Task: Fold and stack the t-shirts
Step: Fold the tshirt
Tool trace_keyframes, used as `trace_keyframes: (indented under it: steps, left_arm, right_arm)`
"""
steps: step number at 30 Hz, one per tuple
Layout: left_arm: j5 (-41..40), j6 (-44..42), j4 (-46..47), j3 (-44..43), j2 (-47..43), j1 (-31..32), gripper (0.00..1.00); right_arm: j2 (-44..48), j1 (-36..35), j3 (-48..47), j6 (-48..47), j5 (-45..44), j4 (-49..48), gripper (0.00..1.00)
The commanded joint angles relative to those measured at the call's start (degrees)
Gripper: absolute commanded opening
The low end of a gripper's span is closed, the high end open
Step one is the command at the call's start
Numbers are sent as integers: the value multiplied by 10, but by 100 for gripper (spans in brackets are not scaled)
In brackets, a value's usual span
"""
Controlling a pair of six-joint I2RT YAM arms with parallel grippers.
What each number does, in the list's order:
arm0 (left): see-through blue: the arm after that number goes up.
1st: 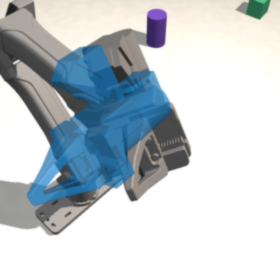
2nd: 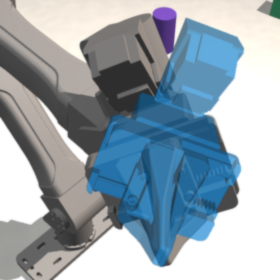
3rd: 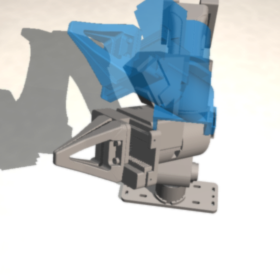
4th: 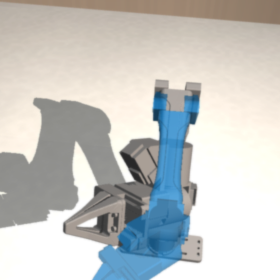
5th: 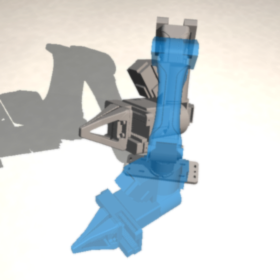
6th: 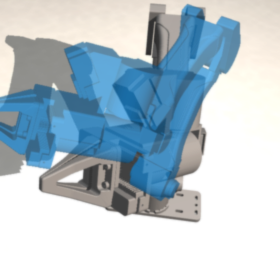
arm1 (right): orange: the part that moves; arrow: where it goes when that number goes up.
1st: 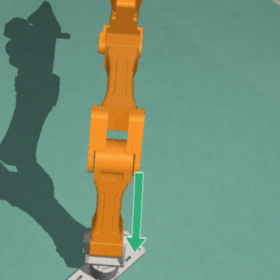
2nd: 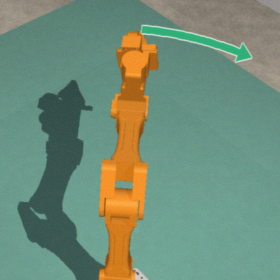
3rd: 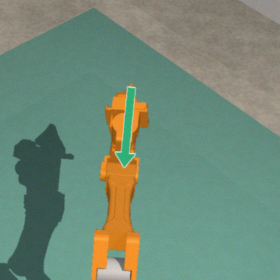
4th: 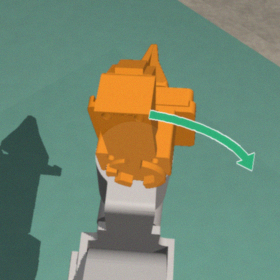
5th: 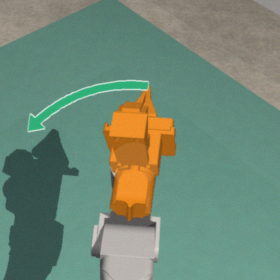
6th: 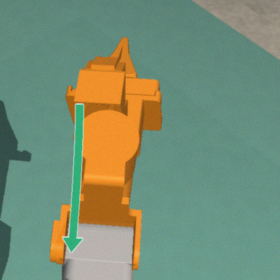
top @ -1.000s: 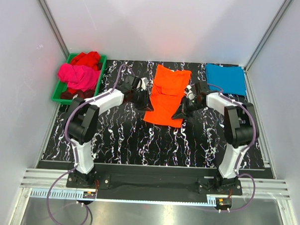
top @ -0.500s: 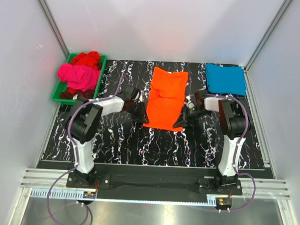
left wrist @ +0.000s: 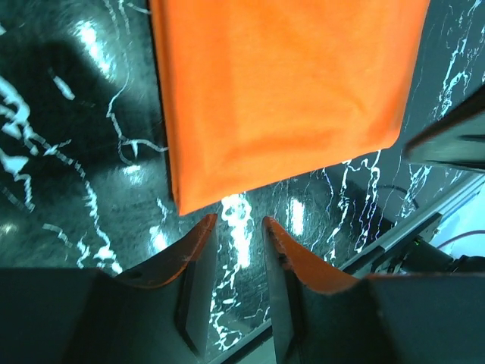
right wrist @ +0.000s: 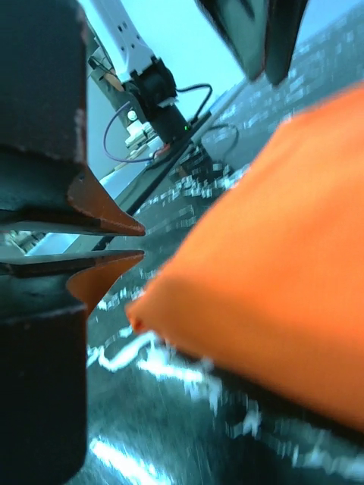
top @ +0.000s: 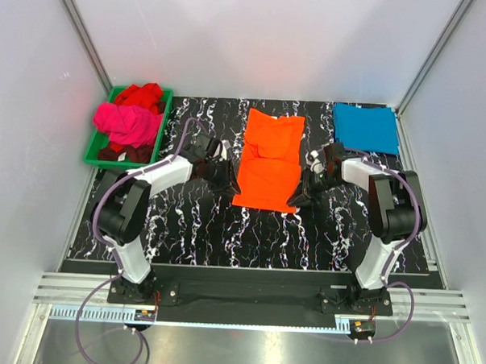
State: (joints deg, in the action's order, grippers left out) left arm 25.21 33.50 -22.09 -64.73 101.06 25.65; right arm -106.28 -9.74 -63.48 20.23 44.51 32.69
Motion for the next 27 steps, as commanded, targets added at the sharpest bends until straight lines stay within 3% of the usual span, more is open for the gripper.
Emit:
trace_keyframes:
  steps: [1, 5, 9, 12, 14, 17, 22, 27]
  left_arm:
    - [26, -4, 39, 2, 31, -2, 34]
    - [-15, -10, 10, 17, 44, -2, 29]
    - [-36, 1, -16, 46, 11, -7, 25]
    - [-29, 5, -32, 41, -13, -10, 26]
    - [-27, -4, -48, 26, -19, -16, 32]
    - [-36, -39, -58, -39, -11, -30, 36]
    - [-68, -108, -98, -216, 105, -34, 38]
    - [-82, -144, -83, -312, 178, -38, 39]
  right_arm:
    - [-37, 2, 20, 4, -23, -18, 19]
    - [-52, 2, 22, 4, -51, -18, 19]
    - [-3, 2, 19, 11, -67, 2, 21]
    - [48, 2, 22, 24, -82, 26, 28]
    - [82, 2, 25, 31, -99, 40, 34]
    - [100, 2, 19, 31, -143, 62, 36]
    - [97, 2, -14, 45, -180, 59, 36]
    - [79, 4, -59, 43, -226, 44, 39]
